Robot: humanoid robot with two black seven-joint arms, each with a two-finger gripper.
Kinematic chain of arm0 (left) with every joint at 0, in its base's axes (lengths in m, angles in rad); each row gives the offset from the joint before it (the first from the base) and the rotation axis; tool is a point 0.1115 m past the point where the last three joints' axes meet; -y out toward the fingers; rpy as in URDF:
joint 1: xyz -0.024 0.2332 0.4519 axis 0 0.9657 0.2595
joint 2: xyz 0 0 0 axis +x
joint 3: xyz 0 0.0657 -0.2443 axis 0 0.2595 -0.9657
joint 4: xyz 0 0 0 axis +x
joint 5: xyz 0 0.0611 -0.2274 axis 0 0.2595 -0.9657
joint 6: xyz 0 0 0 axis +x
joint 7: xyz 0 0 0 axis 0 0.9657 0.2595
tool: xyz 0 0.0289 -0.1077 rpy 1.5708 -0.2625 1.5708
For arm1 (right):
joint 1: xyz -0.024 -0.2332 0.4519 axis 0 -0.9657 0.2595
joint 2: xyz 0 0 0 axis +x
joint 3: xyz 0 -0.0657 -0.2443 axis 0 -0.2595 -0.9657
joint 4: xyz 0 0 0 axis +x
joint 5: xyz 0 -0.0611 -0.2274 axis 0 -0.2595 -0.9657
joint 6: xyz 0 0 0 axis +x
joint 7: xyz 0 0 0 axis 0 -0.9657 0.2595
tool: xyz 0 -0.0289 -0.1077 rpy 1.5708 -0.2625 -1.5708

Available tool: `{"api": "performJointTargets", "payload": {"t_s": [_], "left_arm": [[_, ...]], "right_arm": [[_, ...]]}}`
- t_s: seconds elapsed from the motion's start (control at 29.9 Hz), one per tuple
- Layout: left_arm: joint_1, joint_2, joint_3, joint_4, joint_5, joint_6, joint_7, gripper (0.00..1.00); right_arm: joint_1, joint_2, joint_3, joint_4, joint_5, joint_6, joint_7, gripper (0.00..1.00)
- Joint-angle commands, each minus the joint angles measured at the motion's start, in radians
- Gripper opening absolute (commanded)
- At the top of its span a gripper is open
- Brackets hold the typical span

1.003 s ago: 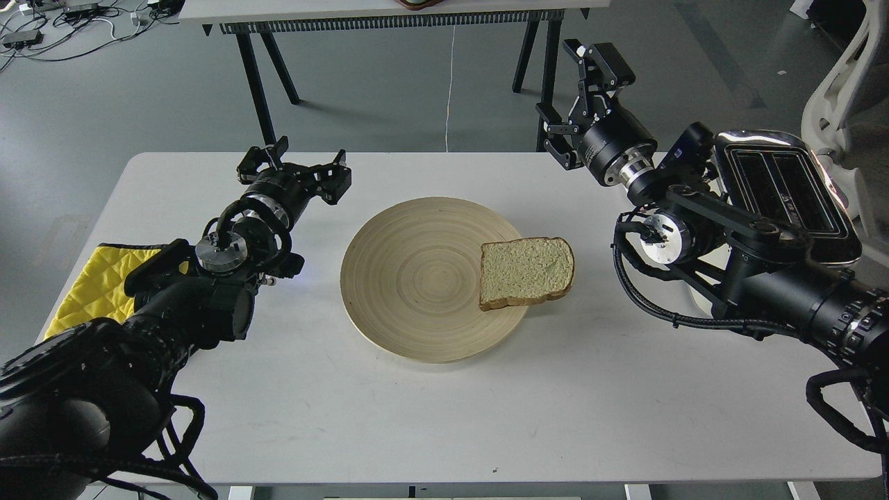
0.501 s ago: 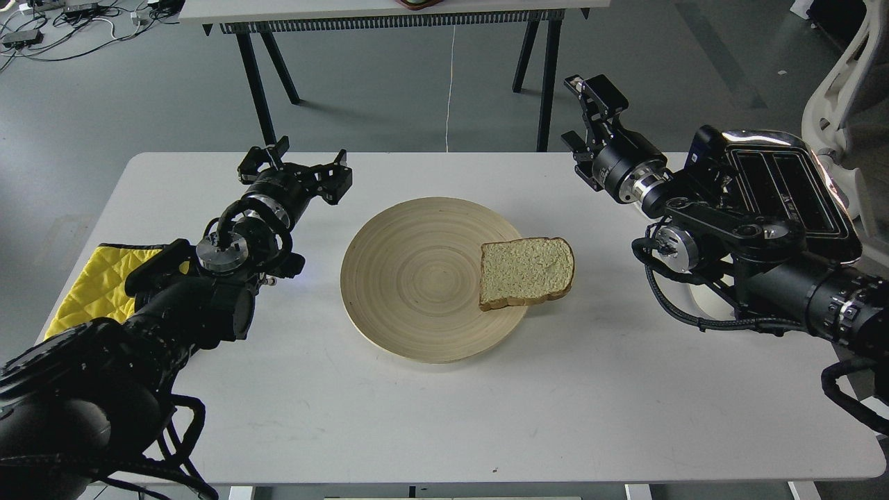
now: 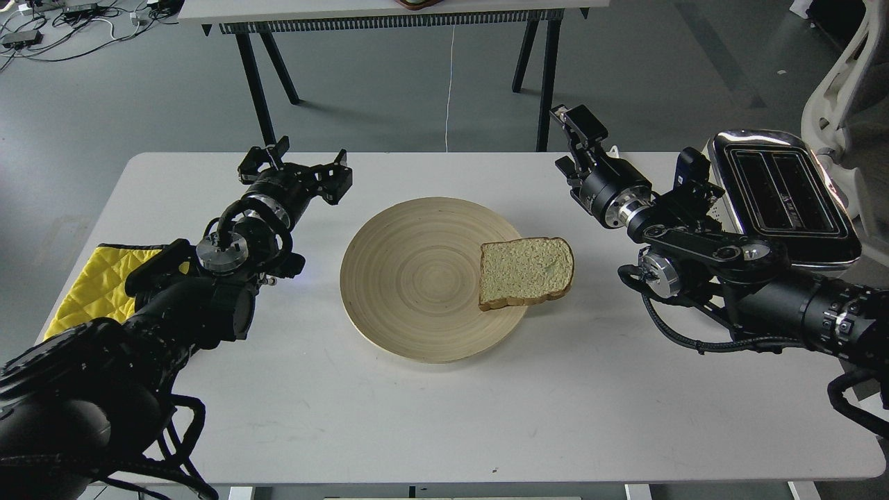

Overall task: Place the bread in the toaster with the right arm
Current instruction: 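Move the right gripper away from the toaster toward the plate, then lower the open right gripper to the bread slice's edge on the plate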

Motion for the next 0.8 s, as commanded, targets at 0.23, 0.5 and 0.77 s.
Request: {"api": "performJointTargets", "payload": {"t_s": [0.23,0.5,0.77], "left_arm": [[0.0,0.0,0.0,0.0,-0.001,0.0,0.0,1.0],[0.0,0.0,0.0,0.0,0.001,0.0,0.0,1.0],[0.0,0.0,0.0,0.0,0.001,0.0,0.0,1.0]], "right_arm": [[-0.002,-0.087,-0.088,0.146,0.001,-0.125,0.007,1.0],[-0.04,-0.095,-0.089,0.185,0.046,-0.131,0.007,1.0],[-0.066,-0.169,-0.089,0.283,0.055,-0.134,0.007,1.0]]}}
